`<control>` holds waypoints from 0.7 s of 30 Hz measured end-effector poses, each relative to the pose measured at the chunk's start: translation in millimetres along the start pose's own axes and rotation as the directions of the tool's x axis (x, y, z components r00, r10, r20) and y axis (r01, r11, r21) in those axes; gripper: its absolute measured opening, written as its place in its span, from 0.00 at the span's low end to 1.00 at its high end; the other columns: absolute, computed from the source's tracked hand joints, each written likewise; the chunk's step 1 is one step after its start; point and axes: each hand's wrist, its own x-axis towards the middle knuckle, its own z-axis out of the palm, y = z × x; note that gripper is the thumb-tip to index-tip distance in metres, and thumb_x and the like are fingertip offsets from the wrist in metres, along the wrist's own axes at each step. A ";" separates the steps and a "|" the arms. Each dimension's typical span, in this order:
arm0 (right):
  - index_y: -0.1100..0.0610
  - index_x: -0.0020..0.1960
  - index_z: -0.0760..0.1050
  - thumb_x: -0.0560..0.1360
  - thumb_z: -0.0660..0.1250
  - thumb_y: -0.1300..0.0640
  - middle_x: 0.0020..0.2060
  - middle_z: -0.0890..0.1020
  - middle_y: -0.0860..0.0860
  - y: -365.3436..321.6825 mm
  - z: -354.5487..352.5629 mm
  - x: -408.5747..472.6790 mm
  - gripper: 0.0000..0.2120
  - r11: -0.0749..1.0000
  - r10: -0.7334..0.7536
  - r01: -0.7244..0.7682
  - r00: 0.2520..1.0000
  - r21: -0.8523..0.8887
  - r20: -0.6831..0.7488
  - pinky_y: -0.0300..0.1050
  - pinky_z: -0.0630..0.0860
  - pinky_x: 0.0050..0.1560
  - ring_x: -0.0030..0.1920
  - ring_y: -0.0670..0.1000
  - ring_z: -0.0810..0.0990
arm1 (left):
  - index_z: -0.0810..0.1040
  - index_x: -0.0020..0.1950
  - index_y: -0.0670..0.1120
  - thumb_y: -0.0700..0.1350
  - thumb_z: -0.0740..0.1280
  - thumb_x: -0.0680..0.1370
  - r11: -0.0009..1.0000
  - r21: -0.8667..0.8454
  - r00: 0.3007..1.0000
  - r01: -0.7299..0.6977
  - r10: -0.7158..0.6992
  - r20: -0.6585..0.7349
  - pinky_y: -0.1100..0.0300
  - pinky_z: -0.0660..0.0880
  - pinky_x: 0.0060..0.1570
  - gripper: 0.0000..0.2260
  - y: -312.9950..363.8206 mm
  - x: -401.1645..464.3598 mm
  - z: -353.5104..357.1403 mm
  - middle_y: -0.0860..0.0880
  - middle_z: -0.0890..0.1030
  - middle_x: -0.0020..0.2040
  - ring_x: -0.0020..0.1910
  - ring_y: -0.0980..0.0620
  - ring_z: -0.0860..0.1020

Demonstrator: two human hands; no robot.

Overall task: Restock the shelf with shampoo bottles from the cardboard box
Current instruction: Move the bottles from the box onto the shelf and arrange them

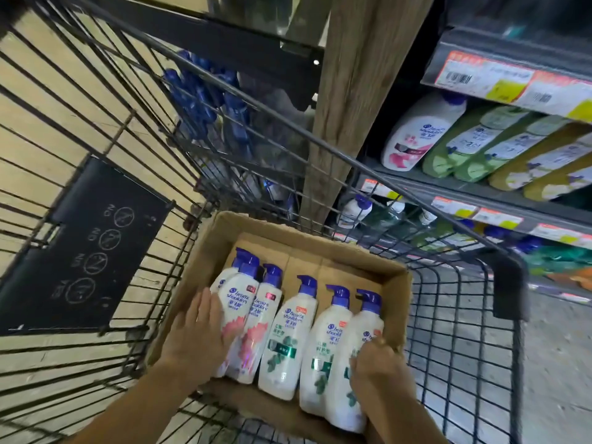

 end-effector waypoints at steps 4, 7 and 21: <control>0.69 0.71 0.63 0.82 0.55 0.57 0.66 0.72 0.65 -8.5 6.8 -0.2 0.21 0.997 -0.025 0.014 0.991 0.080 0.131 0.53 0.73 0.63 0.63 0.61 0.75 | 0.42 0.79 0.44 0.51 0.57 0.81 0.940 -0.332 0.995 0.080 -0.054 0.086 0.45 0.61 0.72 0.33 1.4 5.0 11.7 0.41 0.51 0.79 0.76 0.40 0.58; 0.65 0.77 0.46 0.81 0.56 0.44 0.71 0.64 0.58 -8.8 14.6 2.7 0.36 0.984 0.092 -0.076 0.992 0.164 -0.092 0.42 0.73 0.60 0.63 0.52 0.77 | 0.41 0.78 0.46 0.49 0.62 0.79 0.908 -0.404 0.990 0.109 -0.062 0.126 0.47 0.70 0.65 0.36 2.1 8.3 10.7 0.41 0.62 0.74 0.68 0.42 0.71; 0.49 0.79 0.49 0.82 0.57 0.48 0.78 0.55 0.54 -7.7 42.4 17.4 0.30 0.895 0.074 0.006 0.984 0.445 -0.163 0.43 0.68 0.64 0.71 0.54 0.69 | 0.59 0.57 0.49 0.43 0.73 0.72 0.784 -0.588 0.980 0.199 -0.150 0.132 0.50 0.76 0.54 0.24 4.7 23.7 4.2 0.43 0.79 0.57 0.56 0.43 0.80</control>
